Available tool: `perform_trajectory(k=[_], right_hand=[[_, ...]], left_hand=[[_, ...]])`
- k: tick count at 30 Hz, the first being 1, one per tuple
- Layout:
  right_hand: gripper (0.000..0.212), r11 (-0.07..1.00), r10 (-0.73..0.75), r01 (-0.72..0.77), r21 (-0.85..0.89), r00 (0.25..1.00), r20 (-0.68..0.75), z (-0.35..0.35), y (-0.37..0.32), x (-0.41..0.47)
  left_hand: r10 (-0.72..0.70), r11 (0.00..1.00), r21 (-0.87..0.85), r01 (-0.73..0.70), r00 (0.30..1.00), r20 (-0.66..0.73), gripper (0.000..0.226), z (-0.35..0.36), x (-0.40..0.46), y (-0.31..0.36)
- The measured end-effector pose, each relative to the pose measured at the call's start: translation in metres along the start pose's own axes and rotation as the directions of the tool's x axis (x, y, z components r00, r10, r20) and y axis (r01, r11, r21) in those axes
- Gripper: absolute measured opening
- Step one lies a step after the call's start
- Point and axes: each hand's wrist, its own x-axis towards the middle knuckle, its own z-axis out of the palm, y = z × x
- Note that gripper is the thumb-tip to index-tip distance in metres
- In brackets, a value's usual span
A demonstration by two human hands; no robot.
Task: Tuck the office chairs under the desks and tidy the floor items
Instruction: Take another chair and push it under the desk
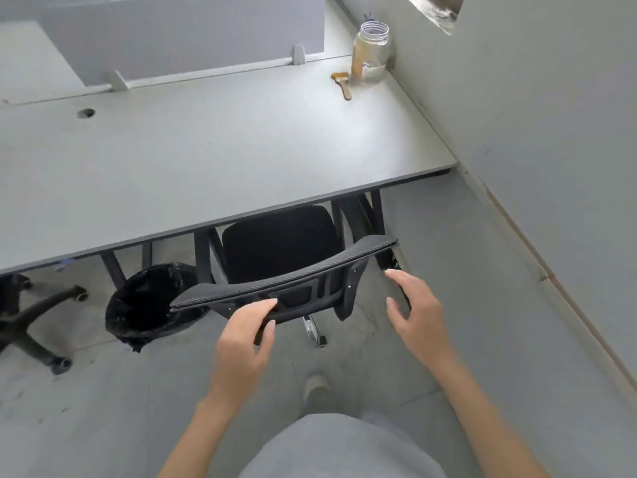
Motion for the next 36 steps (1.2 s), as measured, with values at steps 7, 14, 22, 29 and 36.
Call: perform_trajectory(k=[7,14,22,29,36], right_hand=[[0.061,0.814,-0.235,0.428,-0.393,0.861,0.451,0.046,0.021,0.081],[0.02,0.754,-0.095,0.481,-0.447,0.753,0.651,0.064,0.029,0.132],[0.023,0.736,-0.168,0.54,-0.409,0.73,0.662,0.046,0.062,0.187],[0.027,0.704,-0.114,0.533,-0.469,0.737,0.666,0.04,0.073,0.231],[0.017,0.775,-0.082,0.42,-0.472,0.808,0.584,0.091,0.031,0.194]], left_hand=[[-0.172,0.798,0.599,-0.06,0.931,0.321,0.037,0.024,0.068,-0.049],[-0.311,0.783,0.621,0.031,0.884,0.348,0.014,0.028,0.094,-0.05],[-0.224,0.746,0.658,-0.102,0.893,0.391,0.041,0.066,0.106,-0.029],[-0.175,0.709,0.69,-0.148,0.911,0.375,0.032,0.088,0.14,-0.016],[-0.367,0.709,0.705,0.008,0.858,0.359,0.023,0.032,0.164,-0.067]])
